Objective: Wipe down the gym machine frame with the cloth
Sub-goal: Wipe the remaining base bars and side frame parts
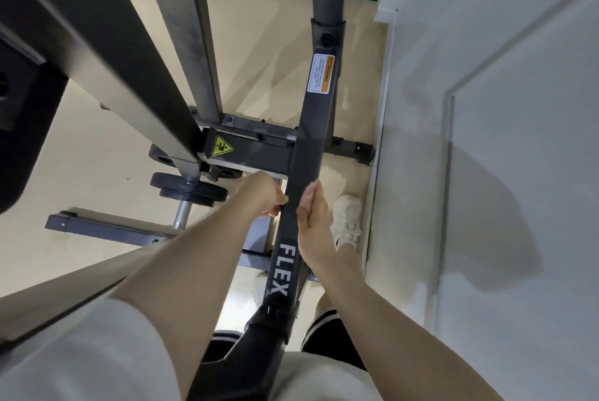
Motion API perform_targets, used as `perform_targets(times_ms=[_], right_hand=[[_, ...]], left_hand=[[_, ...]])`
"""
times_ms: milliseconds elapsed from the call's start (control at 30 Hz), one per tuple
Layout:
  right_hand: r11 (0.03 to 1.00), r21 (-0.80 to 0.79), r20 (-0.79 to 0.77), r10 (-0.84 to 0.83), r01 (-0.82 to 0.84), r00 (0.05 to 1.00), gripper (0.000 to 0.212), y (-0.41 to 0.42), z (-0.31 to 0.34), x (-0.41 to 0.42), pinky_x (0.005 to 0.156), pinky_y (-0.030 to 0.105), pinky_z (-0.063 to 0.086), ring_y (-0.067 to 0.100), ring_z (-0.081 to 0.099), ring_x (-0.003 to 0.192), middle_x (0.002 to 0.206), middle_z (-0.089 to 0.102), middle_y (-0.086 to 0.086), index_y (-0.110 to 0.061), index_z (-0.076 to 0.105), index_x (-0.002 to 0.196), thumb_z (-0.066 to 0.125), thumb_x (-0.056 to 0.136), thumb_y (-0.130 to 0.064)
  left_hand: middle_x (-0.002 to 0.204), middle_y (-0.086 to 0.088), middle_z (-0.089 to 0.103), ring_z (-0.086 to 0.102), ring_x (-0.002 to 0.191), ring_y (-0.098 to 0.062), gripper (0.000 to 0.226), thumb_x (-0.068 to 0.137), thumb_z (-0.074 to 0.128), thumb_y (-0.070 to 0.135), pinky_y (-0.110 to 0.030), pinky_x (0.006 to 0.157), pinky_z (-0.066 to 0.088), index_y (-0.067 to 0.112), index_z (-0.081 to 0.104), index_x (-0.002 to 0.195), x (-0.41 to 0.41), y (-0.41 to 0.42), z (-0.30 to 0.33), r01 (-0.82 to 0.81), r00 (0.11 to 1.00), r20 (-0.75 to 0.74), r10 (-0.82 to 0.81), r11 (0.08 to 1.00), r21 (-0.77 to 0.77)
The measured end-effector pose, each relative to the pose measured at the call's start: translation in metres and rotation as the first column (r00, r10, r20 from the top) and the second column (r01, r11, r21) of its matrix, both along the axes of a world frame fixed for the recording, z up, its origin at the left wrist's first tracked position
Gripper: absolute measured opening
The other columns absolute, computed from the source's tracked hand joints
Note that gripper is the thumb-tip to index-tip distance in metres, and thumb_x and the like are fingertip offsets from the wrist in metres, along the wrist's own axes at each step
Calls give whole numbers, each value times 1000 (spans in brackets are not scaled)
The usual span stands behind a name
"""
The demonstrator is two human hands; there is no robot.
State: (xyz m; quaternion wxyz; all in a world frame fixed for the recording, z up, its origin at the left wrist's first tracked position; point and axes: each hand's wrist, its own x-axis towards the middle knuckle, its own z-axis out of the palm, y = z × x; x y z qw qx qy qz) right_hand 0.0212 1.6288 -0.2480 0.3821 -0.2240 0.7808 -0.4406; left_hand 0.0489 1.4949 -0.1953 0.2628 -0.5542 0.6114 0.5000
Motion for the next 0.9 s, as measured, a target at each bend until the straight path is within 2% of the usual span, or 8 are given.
perform_targets(times_ms=[133, 233, 333, 433, 500, 600, 767, 900], right_hand=[[998, 42, 53, 39, -42, 998, 51, -45, 0, -64, 111, 27, 29, 24, 40, 131, 140, 42, 13, -9, 18, 149, 36, 102, -15], [996, 56, 46, 64, -66, 997, 50, -96, 6, -115, 107, 23, 26, 23, 39, 131, 140, 40, 14, -6, 20, 147, 38, 101, -10], [989, -10, 51, 146, -146, 988, 36, -95, 19, -127, 95, 18, 32, 16, 41, 104, 113, 40, 8, -4, 32, 130, 39, 96, 4], [973, -53, 71, 227, -224, 971, 24, -64, 20, -107, 90, 30, 36, 21, 38, 93, 99, 36, 13, 11, 34, 120, 35, 97, 6], [972, -14, 75, 235, -235, 969, 24, -60, 15, -99, 94, 28, 32, 23, 39, 99, 105, 37, 14, 5, 34, 122, 34, 98, 1], [989, 51, 63, 137, -141, 989, 48, -93, 14, -121, 105, 23, 25, 15, 36, 118, 126, 32, -1, -6, 21, 146, 35, 100, -8], [993, 4, 24, 117, -117, 993, 52, -110, 19, -144, 103, 15, 25, 19, 35, 129, 138, 35, 10, -5, 22, 145, 41, 97, 2], [978, -44, -74, 202, -206, 977, 57, -67, 23, -104, 117, 23, 16, 18, 20, 142, 154, 20, 18, 1, 12, 148, 39, 100, -14]], left_hand=[[95, -16, 69, 62, 78, -19, 25, 94, 57, 17, -29, 78, 50, -4, 67, 103, 0, -8, 0, 59, 998, 4, -59, 997, 50], [87, -8, 71, 62, 71, -14, 21, 91, 60, 17, -24, 68, 47, 0, 70, 96, 2, -11, 0, 107, 994, -12, -107, 994, 5], [90, -8, 73, 62, 76, -12, 20, 91, 59, 19, -25, 82, 46, 4, 72, 89, 0, -10, 4, 160, 986, 46, -159, 987, -18], [92, -9, 70, 64, 88, -19, 22, 91, 55, 19, -22, 75, 45, 5, 72, 95, -12, -10, 13, 269, 953, 151, -264, 963, -12], [99, -9, 71, 63, 89, -21, 29, 92, 52, 23, -26, 77, 45, 4, 72, 95, -19, -12, 18, 364, 914, 211, -348, 930, -43], [80, 0, 72, 60, 73, -14, 35, 93, 49, 30, -26, 75, 47, 8, 75, 84, -29, -19, 17, 386, 911, 187, -367, 920, -74], [72, -6, 59, 56, 75, -24, 36, 97, 46, 30, -38, 75, 48, 15, 52, 64, -45, -28, 20, 293, 937, -51, -346, 856, -427], [93, -7, 64, 58, 89, -24, 20, 98, 43, 17, -36, 81, 46, 12, 63, 95, -58, -32, 18, 206, 929, -152, -338, 811, -547]])
